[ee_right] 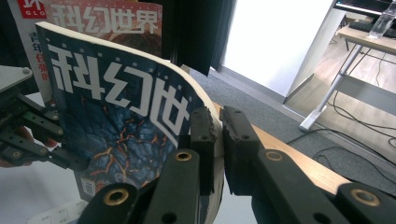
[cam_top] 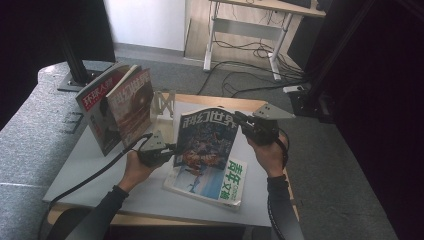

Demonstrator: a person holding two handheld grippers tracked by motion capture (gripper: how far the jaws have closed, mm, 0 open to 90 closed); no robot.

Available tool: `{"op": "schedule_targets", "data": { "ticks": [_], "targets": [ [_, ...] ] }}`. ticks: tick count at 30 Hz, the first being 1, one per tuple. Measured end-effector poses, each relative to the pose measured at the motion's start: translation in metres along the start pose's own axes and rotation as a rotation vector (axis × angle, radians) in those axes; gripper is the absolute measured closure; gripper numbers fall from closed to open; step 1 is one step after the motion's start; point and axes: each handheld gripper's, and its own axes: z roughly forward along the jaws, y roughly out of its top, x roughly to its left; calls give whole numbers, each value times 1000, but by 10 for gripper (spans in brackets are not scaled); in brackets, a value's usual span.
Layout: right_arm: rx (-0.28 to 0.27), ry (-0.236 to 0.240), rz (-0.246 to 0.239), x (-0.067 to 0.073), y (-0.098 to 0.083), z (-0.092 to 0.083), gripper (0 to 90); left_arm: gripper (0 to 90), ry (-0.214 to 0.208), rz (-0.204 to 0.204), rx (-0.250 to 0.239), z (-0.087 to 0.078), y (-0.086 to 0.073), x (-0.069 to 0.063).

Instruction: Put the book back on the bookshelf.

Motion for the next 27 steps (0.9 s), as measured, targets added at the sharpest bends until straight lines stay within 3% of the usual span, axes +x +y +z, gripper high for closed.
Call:
{"op": "schedule_targets", "data": {
  "ticks": [6,12,20,27],
  "targets": [
    [-3,25,-9,4,-1,-3,809,822,-21,-4,20,-1,-6,-2],
    [-20,49,-12,7,-3,-6,777,824,-52,-36,34,-3,-9,1],
    [-23,66,37,-2,-10,-6,684,822,-70,-60,37,-3,-9,4],
    [-18,93,76,-11,-24,-4,611,821,-77,-52,38,-3,-9,5]
  ]
}}
